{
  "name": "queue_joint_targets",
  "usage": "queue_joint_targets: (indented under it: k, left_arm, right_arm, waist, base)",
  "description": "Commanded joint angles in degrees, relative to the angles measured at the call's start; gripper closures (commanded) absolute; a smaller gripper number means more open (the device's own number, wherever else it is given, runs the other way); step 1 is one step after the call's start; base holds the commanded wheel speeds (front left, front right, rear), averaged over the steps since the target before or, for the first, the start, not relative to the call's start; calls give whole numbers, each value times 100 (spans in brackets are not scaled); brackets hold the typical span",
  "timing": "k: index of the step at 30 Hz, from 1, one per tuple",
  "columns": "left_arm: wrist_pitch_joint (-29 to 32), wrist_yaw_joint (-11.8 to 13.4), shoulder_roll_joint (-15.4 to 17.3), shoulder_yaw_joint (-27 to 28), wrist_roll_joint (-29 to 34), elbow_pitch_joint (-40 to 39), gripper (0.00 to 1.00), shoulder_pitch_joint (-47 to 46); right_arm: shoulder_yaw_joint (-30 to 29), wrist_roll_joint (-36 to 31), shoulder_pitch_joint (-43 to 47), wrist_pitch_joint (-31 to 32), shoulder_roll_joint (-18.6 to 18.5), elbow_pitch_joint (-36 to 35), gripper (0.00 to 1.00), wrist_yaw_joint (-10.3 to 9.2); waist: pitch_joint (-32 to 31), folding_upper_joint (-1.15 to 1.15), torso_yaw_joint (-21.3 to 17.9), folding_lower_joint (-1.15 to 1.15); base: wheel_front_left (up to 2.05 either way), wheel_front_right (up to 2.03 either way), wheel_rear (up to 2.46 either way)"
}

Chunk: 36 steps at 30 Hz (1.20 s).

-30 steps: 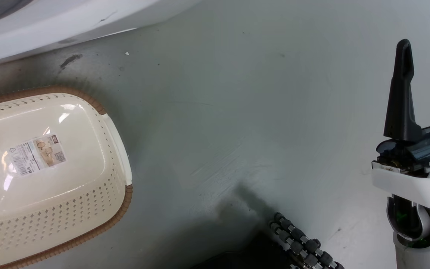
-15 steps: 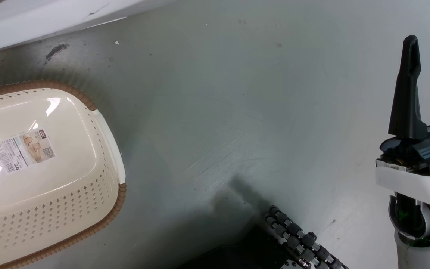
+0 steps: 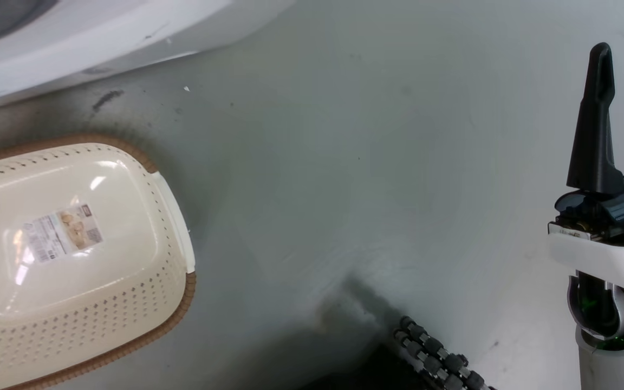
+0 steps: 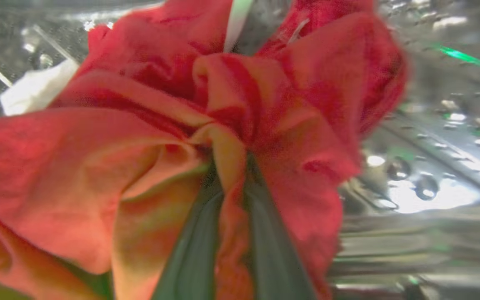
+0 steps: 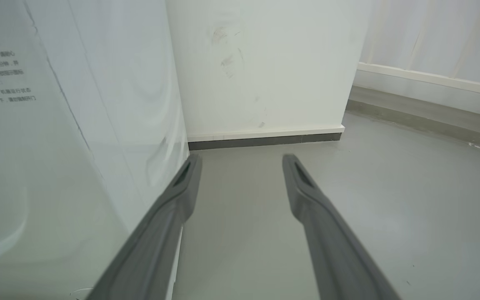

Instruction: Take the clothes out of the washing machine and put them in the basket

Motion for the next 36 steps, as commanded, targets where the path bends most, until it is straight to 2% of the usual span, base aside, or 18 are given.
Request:
queue_joint_targets:
  k: [1, 10, 20, 27, 36]
  left_arm:
    - [-256, -19, -78, -30, -122, 9, 100, 221]
    - [-1385, -22, -298, -709, -1260, -295, 100, 1566]
    - [-2399, -21, -261, -1586, -2583, -1146, 100, 3374]
    - [-2887, -22, -163, -2023, -2969, -1888, 100, 4412]
    - [-2984, 23, -33, -2398, -3063, -3000, 100, 5516]
  right_arm:
    - [-21, -80, 0, -12, 6, 29, 0, -4]
    - [-23, -429, 246, -12, 5, 225, 0, -4]
    - [-25, -862, 688, -12, 2, 466, 0, -4]
    - [-15, -1158, 1162, -12, 3, 562, 0, -4]
    - [-43, -1283, 1652, -12, 4, 690, 0, -4]
  waist:
    - [-282, 0, 152, 0]
    - [-1187, 0, 625, 0]
    - [-2321, 0, 1128, 0]
    - [-3144, 0, 1524, 0]
    - [-3953, 0, 1844, 0]
  base:
    - [0, 0, 0]
    - [0, 0, 0]
    - [0, 0, 0]
    - [0, 0, 0]
    - [0, 0, 0]
